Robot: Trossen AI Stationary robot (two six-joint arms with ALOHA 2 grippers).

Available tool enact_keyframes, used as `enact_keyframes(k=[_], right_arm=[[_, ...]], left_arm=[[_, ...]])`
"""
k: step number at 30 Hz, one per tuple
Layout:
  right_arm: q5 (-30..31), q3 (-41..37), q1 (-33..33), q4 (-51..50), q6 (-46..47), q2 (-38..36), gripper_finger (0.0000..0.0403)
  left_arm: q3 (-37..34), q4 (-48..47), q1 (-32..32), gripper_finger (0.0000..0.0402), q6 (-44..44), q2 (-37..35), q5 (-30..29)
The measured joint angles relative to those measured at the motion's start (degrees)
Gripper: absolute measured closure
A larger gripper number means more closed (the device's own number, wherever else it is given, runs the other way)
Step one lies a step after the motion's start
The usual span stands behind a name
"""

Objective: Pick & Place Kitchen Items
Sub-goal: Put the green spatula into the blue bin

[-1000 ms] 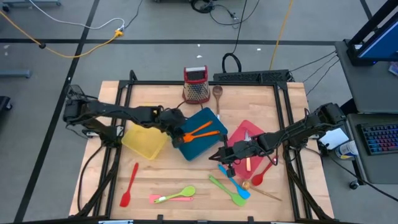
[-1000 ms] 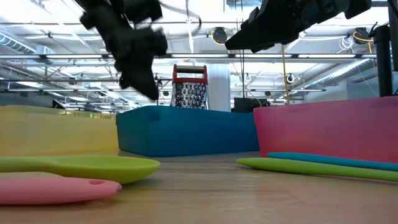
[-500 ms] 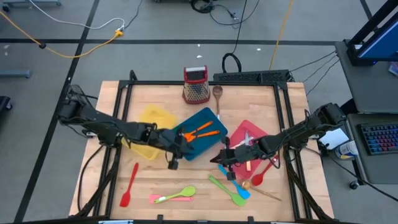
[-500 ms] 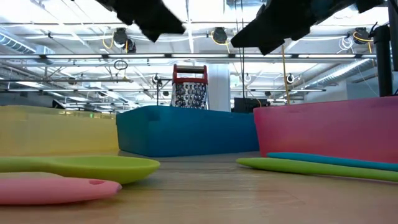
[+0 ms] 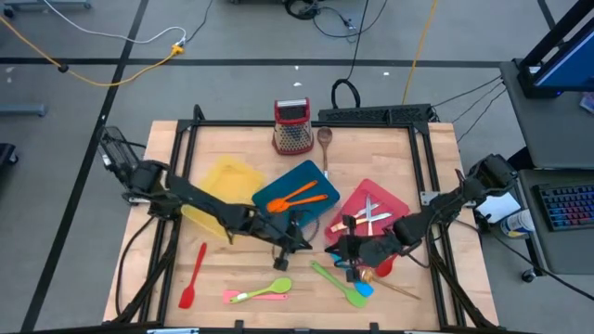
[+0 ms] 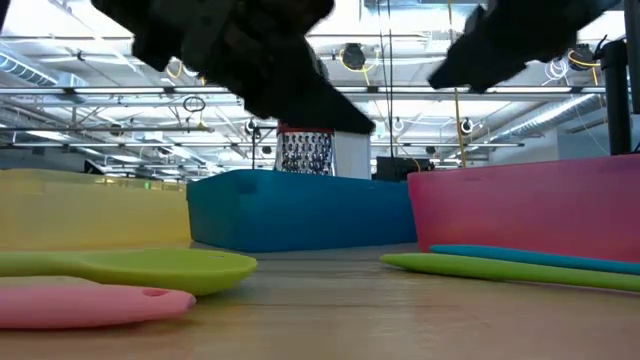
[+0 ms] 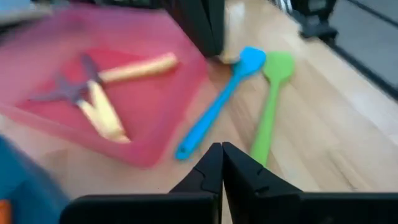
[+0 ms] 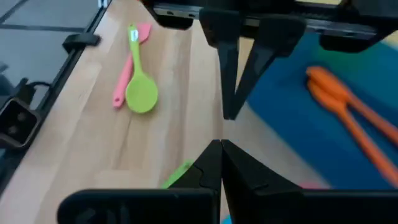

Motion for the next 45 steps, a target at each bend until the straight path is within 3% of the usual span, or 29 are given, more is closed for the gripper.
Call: enact_keyframes(k=[5, 11, 17, 19, 22, 26, 29, 36, 40, 45], right_arm=[[-0.7, 0.0, 2.6, -6.7, 8.7, 0.0, 0.0403], [-1.4, 0.0, 8.1, -11.2, 18.5, 0.0, 0.0403], [-1.6, 2.8, 12.3, -11.2, 28.4, 2.9, 0.0403], [-4.2, 5.6, 12.8, -13.5, 30.8, 4.3, 0.0403], [-10.2, 11.9, 13.0, -22.6, 36.6, 7.4, 0.0403], [-22.7, 21.3, 13.0, -39.2, 47.4, 13.0, 0.0403], [-28.0, 24.9, 13.0, -43.6, 53.6, 15.9, 0.0403], [-30.0, 23.9, 12.1, -42.2, 64.6, 17.5, 0.0393], [-29.8, 23.9, 12.3, -41.4, 68.3, 17.5, 0.036], [-29.7, 22.6, 13.4, -39.5, 80.9, 17.5, 0.0309]], left_arm=[[10.0, -12.1, 0.0, 0.0394, 1.7, 6.8, 5.1], [19.9, -22.8, -0.3, 0.0398, 5.2, 12.0, 6.4], [20.2, -23.7, -0.4, 0.0392, 3.9, 12.5, 8.3], [20.2, -23.2, -0.4, 0.0396, 3.5, 12.6, 9.0], [20.2, -22.8, -0.4, 0.0397, 2.9, 12.5, 9.5], [20.2, -20.8, -0.4, 0.0389, 2.8, 12.5, 9.3], [20.2, -20.7, -0.3, 0.0395, 2.8, 12.5, 9.3], [20.2, -21.0, -0.3, 0.0392, 5.1, 13.1, 9.6], [20.2, -20.7, 0.1, 0.0398, 6.0, 14.0, 9.6], [20.2, -20.0, 0.5, 0.0395, 3.9, 15.3, 9.6]])
